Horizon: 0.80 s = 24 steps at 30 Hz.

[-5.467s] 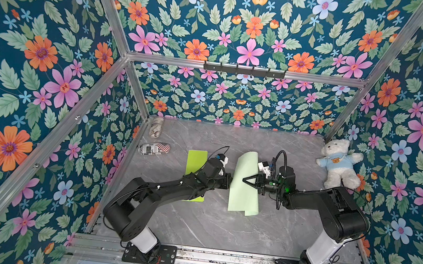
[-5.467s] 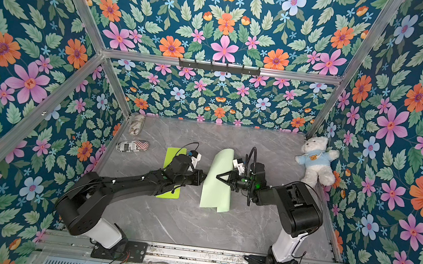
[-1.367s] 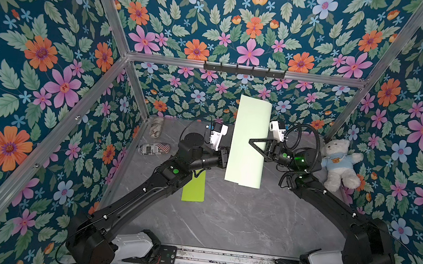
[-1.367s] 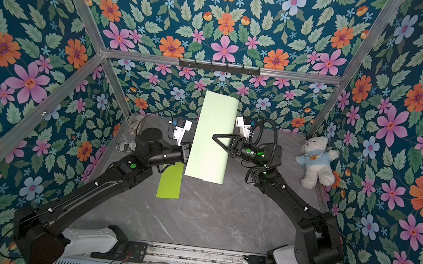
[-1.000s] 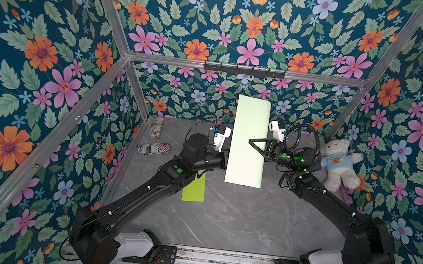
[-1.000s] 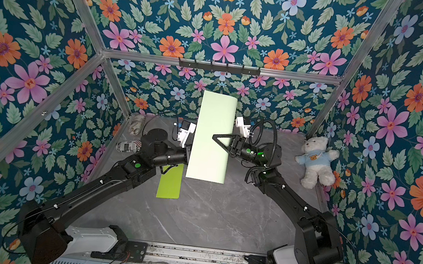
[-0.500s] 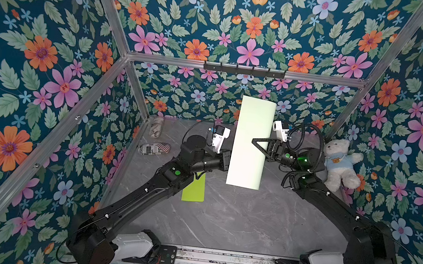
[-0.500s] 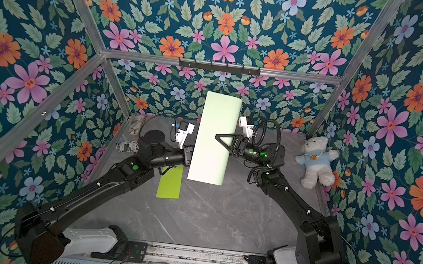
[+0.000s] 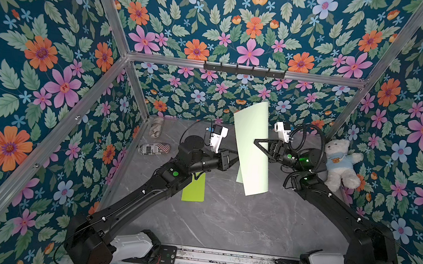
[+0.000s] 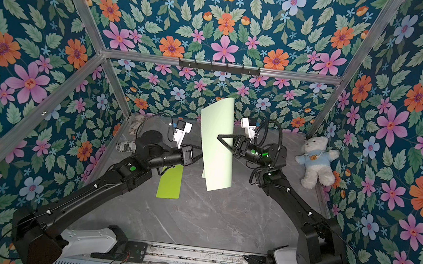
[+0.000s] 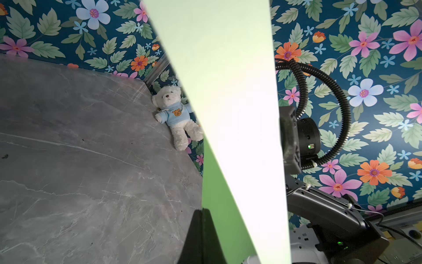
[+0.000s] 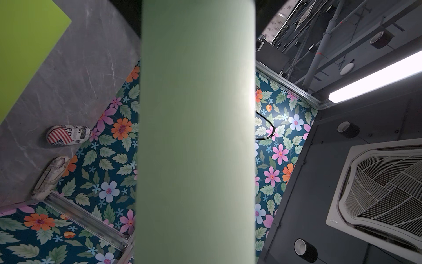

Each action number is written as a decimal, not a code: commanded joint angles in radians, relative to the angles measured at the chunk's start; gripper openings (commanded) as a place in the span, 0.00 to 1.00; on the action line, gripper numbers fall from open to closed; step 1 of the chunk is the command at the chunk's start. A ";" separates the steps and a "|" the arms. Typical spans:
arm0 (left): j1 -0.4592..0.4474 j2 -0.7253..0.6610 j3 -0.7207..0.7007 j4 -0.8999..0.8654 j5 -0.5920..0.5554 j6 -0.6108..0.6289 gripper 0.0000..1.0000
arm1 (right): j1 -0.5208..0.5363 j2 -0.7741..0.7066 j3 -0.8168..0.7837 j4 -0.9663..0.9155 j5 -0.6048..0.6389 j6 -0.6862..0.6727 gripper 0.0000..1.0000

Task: Fold the rectangular paper in half along the long edge
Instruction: Fold the paper.

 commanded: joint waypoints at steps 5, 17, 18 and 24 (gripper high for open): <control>0.001 -0.008 0.002 0.007 -0.005 0.014 0.00 | -0.001 -0.008 -0.007 -0.004 0.010 -0.028 0.55; 0.001 -0.014 0.000 0.007 -0.002 0.010 0.00 | 0.000 -0.059 -0.012 -0.150 0.107 -0.150 0.58; 0.002 -0.013 0.000 0.009 0.000 0.010 0.00 | 0.003 -0.057 -0.012 -0.150 0.100 -0.150 0.59; 0.001 -0.002 -0.001 0.017 0.003 0.007 0.00 | 0.034 -0.051 0.013 -0.244 0.057 -0.214 0.61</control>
